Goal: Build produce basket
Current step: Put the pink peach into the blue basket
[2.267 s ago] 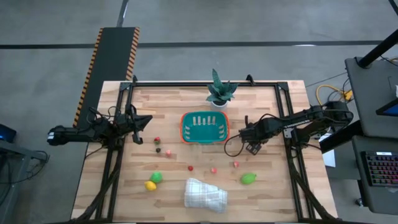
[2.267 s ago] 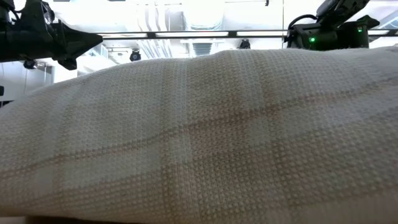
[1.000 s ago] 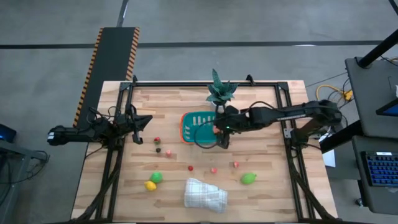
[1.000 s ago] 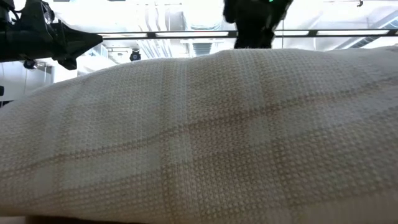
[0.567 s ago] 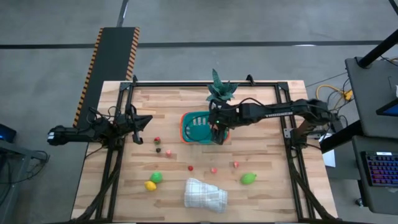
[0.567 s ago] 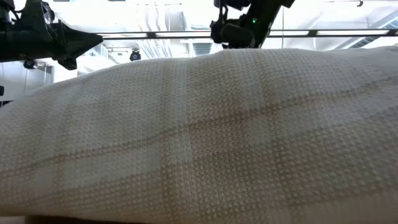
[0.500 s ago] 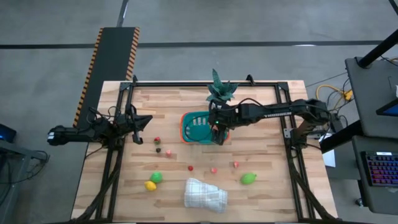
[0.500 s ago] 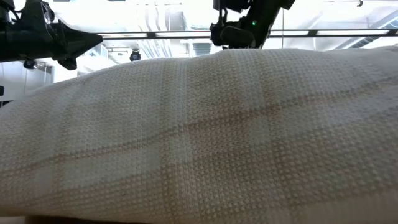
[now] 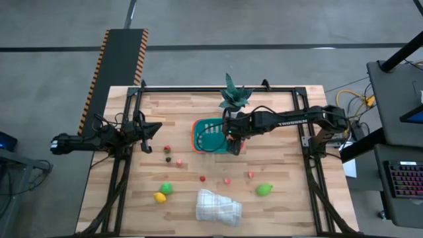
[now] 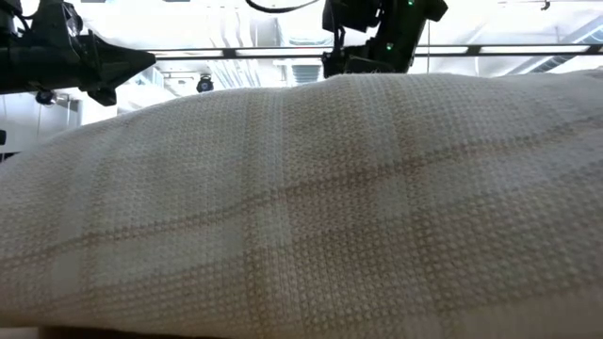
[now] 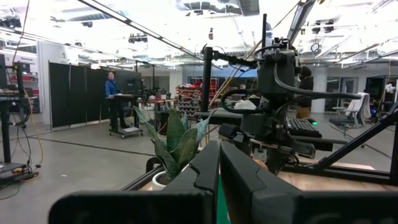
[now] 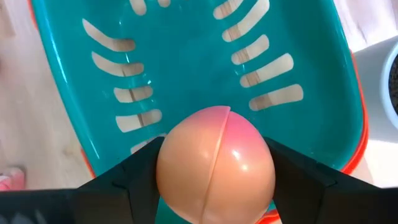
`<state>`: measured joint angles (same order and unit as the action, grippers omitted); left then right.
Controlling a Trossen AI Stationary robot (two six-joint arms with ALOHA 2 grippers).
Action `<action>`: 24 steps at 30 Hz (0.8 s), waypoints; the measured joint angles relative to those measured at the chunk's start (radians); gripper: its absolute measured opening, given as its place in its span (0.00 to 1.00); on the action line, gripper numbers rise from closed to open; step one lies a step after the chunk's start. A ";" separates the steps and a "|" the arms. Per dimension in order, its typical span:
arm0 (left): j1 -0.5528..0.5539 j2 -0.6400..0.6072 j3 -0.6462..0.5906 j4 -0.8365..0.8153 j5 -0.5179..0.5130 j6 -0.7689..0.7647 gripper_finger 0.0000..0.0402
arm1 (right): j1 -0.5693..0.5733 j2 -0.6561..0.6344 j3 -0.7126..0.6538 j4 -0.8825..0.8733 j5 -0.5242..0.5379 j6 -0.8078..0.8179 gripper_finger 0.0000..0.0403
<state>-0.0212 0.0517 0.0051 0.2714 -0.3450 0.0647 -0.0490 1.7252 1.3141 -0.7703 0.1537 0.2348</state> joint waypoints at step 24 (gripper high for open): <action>0.000 0.000 0.000 0.000 0.000 0.000 0.00 | 0.001 0.000 -0.007 -0.046 -0.057 0.045 0.60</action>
<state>-0.0212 0.0518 0.0051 0.2711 -0.3451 0.0645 -0.0483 1.7252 1.3067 -0.8160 0.0968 0.2798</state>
